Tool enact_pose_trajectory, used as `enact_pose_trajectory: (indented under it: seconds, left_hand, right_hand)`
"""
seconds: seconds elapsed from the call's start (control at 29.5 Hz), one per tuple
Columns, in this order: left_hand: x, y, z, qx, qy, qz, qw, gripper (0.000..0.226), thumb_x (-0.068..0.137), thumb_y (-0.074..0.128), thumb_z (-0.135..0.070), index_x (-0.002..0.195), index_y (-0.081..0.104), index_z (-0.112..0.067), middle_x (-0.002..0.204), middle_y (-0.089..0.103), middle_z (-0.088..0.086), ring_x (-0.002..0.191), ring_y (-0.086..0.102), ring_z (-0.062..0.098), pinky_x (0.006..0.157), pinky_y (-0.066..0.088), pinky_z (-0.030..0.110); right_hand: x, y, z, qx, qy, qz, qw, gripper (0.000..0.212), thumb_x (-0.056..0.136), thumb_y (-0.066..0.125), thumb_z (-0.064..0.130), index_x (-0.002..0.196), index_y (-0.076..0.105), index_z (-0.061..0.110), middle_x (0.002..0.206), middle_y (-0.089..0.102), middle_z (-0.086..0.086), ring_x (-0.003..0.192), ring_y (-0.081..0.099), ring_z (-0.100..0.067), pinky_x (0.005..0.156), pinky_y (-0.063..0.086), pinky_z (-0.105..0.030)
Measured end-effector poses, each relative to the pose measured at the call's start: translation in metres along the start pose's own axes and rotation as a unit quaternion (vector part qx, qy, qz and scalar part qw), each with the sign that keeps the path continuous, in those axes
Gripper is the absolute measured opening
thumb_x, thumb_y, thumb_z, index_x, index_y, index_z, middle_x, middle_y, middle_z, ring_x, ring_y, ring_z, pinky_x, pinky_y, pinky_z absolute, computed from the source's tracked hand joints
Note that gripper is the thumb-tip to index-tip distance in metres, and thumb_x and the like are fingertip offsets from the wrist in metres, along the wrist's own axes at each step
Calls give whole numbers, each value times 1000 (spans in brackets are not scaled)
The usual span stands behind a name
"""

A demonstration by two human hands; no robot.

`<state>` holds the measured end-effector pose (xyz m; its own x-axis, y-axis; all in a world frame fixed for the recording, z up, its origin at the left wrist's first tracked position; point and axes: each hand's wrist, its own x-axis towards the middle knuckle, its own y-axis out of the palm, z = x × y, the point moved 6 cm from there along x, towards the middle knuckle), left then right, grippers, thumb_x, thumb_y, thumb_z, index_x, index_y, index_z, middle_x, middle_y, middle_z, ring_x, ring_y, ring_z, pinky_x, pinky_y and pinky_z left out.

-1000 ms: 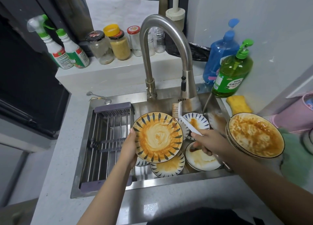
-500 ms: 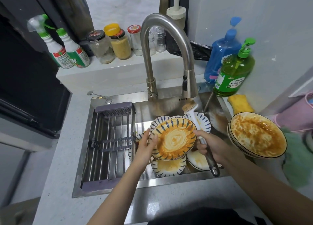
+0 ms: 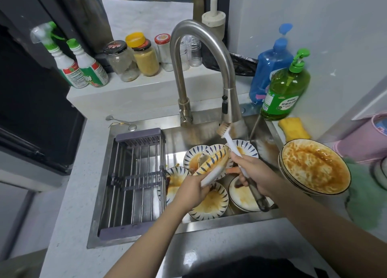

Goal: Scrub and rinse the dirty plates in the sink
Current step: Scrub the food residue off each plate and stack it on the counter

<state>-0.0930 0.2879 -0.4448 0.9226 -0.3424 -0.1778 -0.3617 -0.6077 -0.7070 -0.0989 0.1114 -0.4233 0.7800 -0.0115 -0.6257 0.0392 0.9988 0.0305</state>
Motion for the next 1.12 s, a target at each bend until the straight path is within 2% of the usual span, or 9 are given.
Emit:
enact_pose_trajectory:
  seconds: [0.1,0.2,0.27,0.37,0.51,0.65,0.81,0.95,1.12]
  left_hand:
    - [0,-2,23,-154,-124,24,980,33,82,71,-14,112,60,-4,95,63,6,84,62,23,66,56,30]
    - [-1,-4,42,-351,-204,8,914,40,70,81,-11,105,62,-6,101,68,11,93,65,28,80,56,39]
    - [2,-4,45,-413,-209,15,886,45,61,84,-9,101,65,-7,100,71,11,97,66,29,85,55,39]
    - [5,-8,43,-443,-199,31,874,44,64,81,-1,105,65,-3,100,73,11,97,67,27,81,54,35]
    - [7,-10,42,-469,-196,41,860,49,64,79,3,110,63,0,102,72,14,97,68,31,86,55,44]
    - [13,-14,44,-435,-180,17,882,46,65,79,9,106,63,-6,99,69,8,99,63,24,94,50,39]
    - [11,-11,40,-409,-181,45,893,56,53,85,-13,106,66,-5,96,74,8,93,69,27,80,56,37]
    - [13,-17,45,-404,-170,23,898,63,48,87,-18,107,65,-10,105,70,11,101,65,27,88,53,38]
    - [13,-18,41,-385,-164,50,907,45,58,83,-10,100,66,-9,95,73,6,90,68,26,80,55,35]
  right_hand:
    - [-12,-13,13,-249,-107,-58,961,40,100,43,36,140,45,30,98,67,3,44,47,-9,42,35,-18]
    - [-36,-9,29,-522,-244,-96,811,43,101,38,31,143,38,38,74,62,7,52,47,-6,45,30,-18]
    - [-53,5,27,-616,-306,-78,722,43,100,37,32,143,36,41,77,63,5,57,51,-10,45,31,-20]
    - [-56,11,32,-669,-341,-96,654,45,98,41,28,141,39,41,71,57,5,48,43,-13,42,28,-24]
    - [-39,1,49,-710,-241,-133,648,49,98,38,25,144,30,38,64,34,7,48,36,-12,44,30,-23]
    - [-69,35,44,-712,-350,-99,601,48,77,70,27,123,61,38,52,30,7,36,10,-7,41,6,-16]
    - [-49,12,62,-721,-250,-138,631,51,98,38,26,145,25,37,65,31,6,47,29,-10,43,19,-25]
    - [-73,41,49,-716,-321,-82,615,54,98,37,24,147,21,41,67,36,6,45,32,-10,41,22,-23]
    - [-42,9,68,-724,-227,-133,637,49,97,38,24,143,27,36,63,34,6,50,39,-13,43,26,-25]
